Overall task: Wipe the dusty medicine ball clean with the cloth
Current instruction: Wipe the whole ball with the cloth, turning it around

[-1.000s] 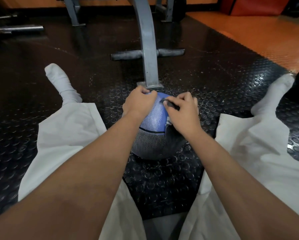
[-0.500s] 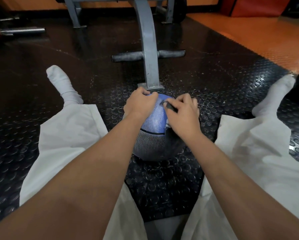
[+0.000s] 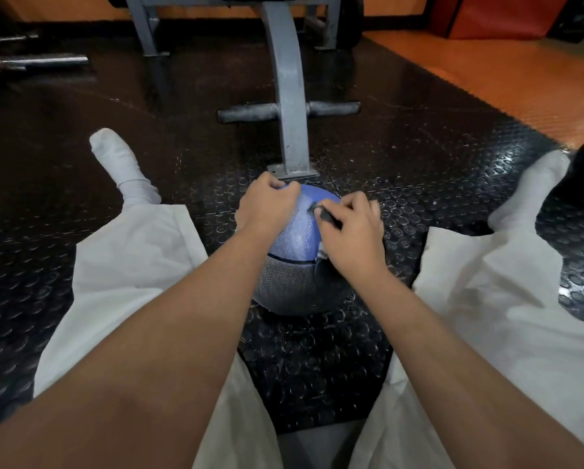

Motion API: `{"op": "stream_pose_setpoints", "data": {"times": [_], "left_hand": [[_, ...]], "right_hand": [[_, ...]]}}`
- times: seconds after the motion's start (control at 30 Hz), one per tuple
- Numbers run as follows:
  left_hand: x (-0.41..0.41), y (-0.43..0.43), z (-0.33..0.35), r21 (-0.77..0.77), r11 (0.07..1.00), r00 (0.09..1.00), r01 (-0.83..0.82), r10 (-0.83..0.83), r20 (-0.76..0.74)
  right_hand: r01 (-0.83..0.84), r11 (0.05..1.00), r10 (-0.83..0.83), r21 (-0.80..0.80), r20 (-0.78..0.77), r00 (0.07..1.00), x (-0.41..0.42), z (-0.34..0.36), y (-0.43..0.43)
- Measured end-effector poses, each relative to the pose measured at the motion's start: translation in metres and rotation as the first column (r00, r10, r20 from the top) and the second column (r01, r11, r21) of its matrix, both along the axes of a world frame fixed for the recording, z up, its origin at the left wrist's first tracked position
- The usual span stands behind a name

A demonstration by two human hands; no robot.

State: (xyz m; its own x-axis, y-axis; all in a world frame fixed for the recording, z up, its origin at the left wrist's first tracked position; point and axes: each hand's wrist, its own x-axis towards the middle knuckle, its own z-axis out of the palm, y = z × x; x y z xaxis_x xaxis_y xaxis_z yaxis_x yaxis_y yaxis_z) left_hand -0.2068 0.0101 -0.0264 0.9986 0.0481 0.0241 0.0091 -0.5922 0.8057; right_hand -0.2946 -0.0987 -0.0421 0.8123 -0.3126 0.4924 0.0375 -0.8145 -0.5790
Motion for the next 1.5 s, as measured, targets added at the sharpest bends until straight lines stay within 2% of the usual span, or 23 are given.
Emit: {"op": "stream_pose_setpoints", "data": {"times": [0.13, 0.27, 0.33, 0.4, 0.5, 0.57, 0.67, 0.73, 0.83, 0.87, 1.0, 1.07, 1.17, 1.37, 1.43, 1.5], "left_hand": [[0.0, 0.005, -0.004, -0.022, 1.0, 1.0, 0.011, -0.01, 0.017], [-0.004, 0.007, -0.007, -0.039, 0.999, 0.999, -0.008, 0.01, 0.049], [-0.003, 0.008, -0.006, -0.039, 0.999, 0.999, -0.028, 0.03, 0.04], [0.0, 0.009, -0.003, -0.037, 0.998, 0.999, -0.048, 0.048, 0.011], [0.006, 0.012, -0.003, -0.051, 0.997, 0.998, -0.056, 0.055, -0.028], [0.007, 0.014, -0.004, -0.065, 0.997, 0.999, -0.043, 0.042, -0.029], [0.003, 0.015, -0.006, -0.079, 0.997, 1.0, -0.021, 0.02, -0.011], [0.001, 0.015, -0.006, -0.082, 0.996, 1.0, -0.024, 0.024, -0.004], [0.001, 0.012, -0.005, -0.082, 0.996, 0.999, -0.036, 0.036, -0.01], [0.002, 0.011, -0.004, -0.078, 0.996, 0.999, -0.042, 0.041, -0.014], [0.004, 0.01, -0.001, -0.056, 0.997, 0.998, -0.051, 0.05, -0.024], [0.004, 0.011, -0.001, -0.062, 0.997, 0.999, -0.035, 0.034, -0.023], [0.002, 0.011, -0.001, -0.064, 0.998, 1.0, -0.013, 0.012, -0.018], [0.001, 0.007, 0.0, -0.046, 0.999, 0.999, -0.029, 0.028, -0.014], [0.003, 0.006, 0.001, -0.037, 0.999, 0.999, -0.041, 0.04, -0.022], [0.006, 0.006, 0.001, -0.034, 0.999, 0.999, -0.04, 0.039, -0.025]], "right_hand": [[-0.037, 0.999, 0.037, -0.002, 0.095, 0.995, -0.013, -0.009, -0.001], [0.011, 1.0, -0.01, 0.004, -0.099, 0.995, 0.016, 0.016, -0.001], [0.031, 0.999, -0.032, -0.005, -0.135, 0.99, 0.025, 0.018, 0.002], [0.02, 0.999, -0.022, -0.028, -0.057, 0.998, 0.021, 0.01, 0.008], [-0.008, 0.996, 0.023, -0.084, 0.18, 0.983, -0.008, -0.02, 0.018], [-0.07, 0.986, 0.105, -0.15, 0.236, 0.966, -0.029, -0.035, 0.023], [-0.099, 0.974, 0.147, -0.205, 0.235, 0.961, -0.028, -0.032, 0.019], [-0.036, 0.987, 0.069, -0.157, 0.213, 0.975, -0.01, -0.016, 0.02], [0.056, 0.995, -0.052, -0.079, 0.053, 0.997, 0.014, 0.003, 0.023], [0.065, 0.995, -0.062, -0.074, 0.042, 0.997, 0.014, 0.004, 0.024], [0.006, 0.992, 0.022, -0.129, 0.218, 0.976, -0.02, -0.026, 0.028], [-0.057, 0.982, 0.103, -0.181, 0.255, 0.961, -0.04, -0.044, 0.03], [-0.1, 0.979, 0.144, -0.179, 0.25, 0.958, -0.039, -0.041, 0.024], [0.057, 0.998, -0.056, -0.007, 0.122, 0.991, -0.001, -0.004, 0.018], [0.033, 0.999, -0.025, -0.036, 0.183, 0.983, -0.009, -0.013, 0.021], [-0.031, 0.991, 0.063, -0.131, 0.247, 0.967, -0.027, -0.03, 0.024]]}}
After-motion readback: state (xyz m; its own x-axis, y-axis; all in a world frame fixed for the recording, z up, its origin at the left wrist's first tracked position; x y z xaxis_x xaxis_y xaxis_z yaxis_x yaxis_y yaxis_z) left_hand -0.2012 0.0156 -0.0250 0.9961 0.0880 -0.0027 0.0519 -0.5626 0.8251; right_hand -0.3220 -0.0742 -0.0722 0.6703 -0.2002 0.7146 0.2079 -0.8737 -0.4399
